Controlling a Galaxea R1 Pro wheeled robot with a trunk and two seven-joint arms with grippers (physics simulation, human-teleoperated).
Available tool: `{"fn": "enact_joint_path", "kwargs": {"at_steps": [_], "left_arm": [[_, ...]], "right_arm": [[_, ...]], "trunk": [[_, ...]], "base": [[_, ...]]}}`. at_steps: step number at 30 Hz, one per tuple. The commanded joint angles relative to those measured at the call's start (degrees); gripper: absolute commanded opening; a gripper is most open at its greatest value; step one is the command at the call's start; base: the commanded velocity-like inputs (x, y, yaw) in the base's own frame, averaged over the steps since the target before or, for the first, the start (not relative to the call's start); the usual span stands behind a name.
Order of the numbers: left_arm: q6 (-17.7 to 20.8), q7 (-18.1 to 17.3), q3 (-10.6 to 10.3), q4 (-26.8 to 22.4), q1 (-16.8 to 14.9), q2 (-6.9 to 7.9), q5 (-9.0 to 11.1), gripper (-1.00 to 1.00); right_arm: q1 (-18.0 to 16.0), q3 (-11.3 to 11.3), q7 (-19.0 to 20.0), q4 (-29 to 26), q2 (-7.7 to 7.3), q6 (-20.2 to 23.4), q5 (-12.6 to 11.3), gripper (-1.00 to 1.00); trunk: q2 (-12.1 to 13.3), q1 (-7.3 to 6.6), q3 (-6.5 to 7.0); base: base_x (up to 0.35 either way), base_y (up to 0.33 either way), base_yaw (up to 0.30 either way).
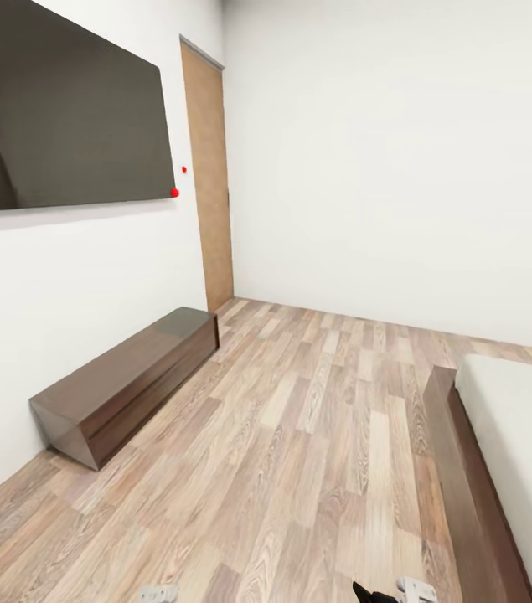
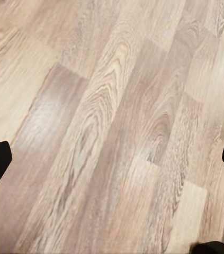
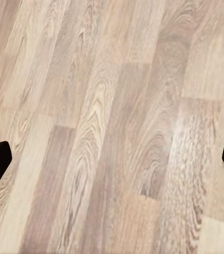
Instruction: In the bedroom, move the book from the bed onto either nightstand, and place the two sandals side by side next to the bed.
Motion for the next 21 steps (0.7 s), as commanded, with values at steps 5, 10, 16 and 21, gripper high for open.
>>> {"fn": "enact_joint_path", "kwargs": {"at_steps": [5,10,16,21], "left_arm": [[-0.21,-0.17,0.31,0.07,-0.02,0.02,-0.28,1.00],[-0.21,-0.17,0.31,0.07,-0.02,0.02,-0.28,1.00],[-0.21,-0.17,0.31,0.07,-0.02,0.02,-0.28,1.00],[-0.21,-0.17,0.31,0.07,-0.02,0.02,-0.28,1.00]], "right_arm": [[-0.12,0.48,0.40,0.25,0.03,-0.26,-0.55,1.00],[-0.07,0.49,0.40,0.25,-0.01,-0.26,-0.55,1.00],[-0.12,0.48,0.40,0.25,0.03,-0.26,-0.55,1.00],[-0.09,0.51,0.40,0.25,0.03,-0.26,-0.55,1.00]], "trunk": [[-0.03,0.03,-0.06],[-0.03,0.03,-0.06],[-0.03,0.03,-0.06],[-0.03,0.03,-0.06]], "base": [[0.331,0.000,-0.038],[0.331,0.000,-0.007],[0.331,0.000,-0.141],[0.331,0.000,-0.266]]}}
